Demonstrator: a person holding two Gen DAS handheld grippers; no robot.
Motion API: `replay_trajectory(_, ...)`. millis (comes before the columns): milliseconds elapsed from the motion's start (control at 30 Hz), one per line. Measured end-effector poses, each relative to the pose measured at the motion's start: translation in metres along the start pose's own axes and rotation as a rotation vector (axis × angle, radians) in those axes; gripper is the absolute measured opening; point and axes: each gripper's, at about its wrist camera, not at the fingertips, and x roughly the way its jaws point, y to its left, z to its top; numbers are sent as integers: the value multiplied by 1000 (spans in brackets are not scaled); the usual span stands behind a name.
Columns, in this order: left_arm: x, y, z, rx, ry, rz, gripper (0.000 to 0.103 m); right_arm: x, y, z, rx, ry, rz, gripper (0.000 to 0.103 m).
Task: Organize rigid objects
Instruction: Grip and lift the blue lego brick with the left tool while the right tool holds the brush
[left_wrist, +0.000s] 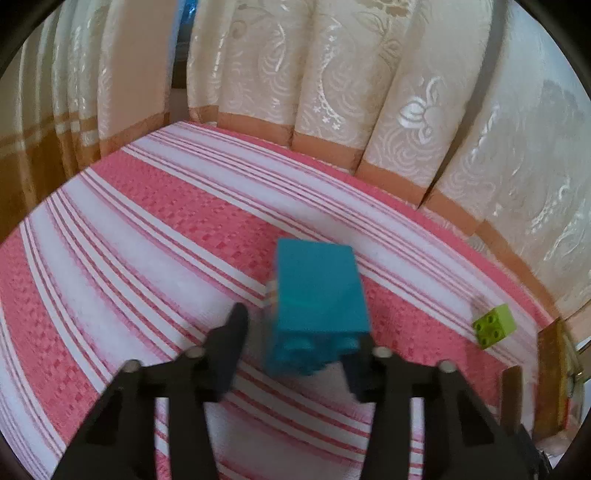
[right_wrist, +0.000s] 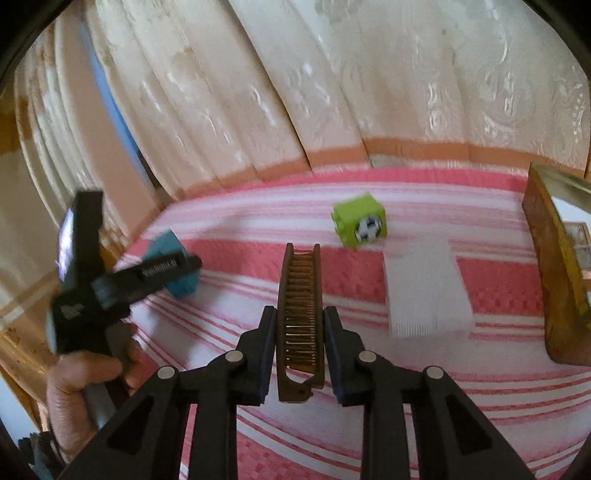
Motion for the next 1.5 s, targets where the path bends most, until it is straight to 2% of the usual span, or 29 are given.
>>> replay_trajectory(33, 0, 2, 0, -10, 1, -24, 31, -3, 0, 1, 2, -17, 7, 28)
replay_trajectory(133, -4, 10, -2, -45, -13, -74, 30, -13, -2, 3, 17, -71, 19, 28)
replay_trajectory(233, -17, 10, -5, -52, -76, -99, 30, -21, -4, 5, 13, -118, 3, 28)
replay_trajectory(433, -46, -21, -17, 90, -204, -68, 30, -24, -6, 6, -1, -148, -19, 28)
replay_trajectory(567, -54, -33, -20, 155, -235, -91, 30, -28, -8, 6, -2, -166, -36, 28)
replay_trajectory(667, -54, -36, -23, 166, -196, -136, 30, -31, -9, 6, -4, -178, -48, 28)
replay_trajectory(800, -51, -38, -27, 171, -164, -123, 31, -29, -9, 5, -3, -168, -44, 28)
replay_trajectory(900, -30, -43, -29, 179, -32, -103, 31, -28, -7, 5, -9, -162, -46, 28)
replay_trajectory(933, -25, -41, -28, 165, -9, -102, 31, -27, -8, 4, -8, -158, -47, 28)
replay_trajectory(1067, -28, -25, -28, 88, -33, -139, 32, -28, -8, 4, -6, -164, -50, 28)
replay_trajectory(1233, -24, -32, -28, 118, -17, -129, 32, -26, -7, 3, -4, -156, -47, 28)
replay_trajectory(1333, -21, -35, -26, 117, -17, -109, 45, -26, -7, 3, -5, -153, -44, 28)
replay_trajectory(1433, -17, -38, -20, 127, -34, -78, 45, -26, -7, 3, -8, -151, -46, 28)
replay_trajectory(1500, -10, -43, -18, 154, -10, -72, 45, -25, -7, 3, -8, -149, -50, 28)
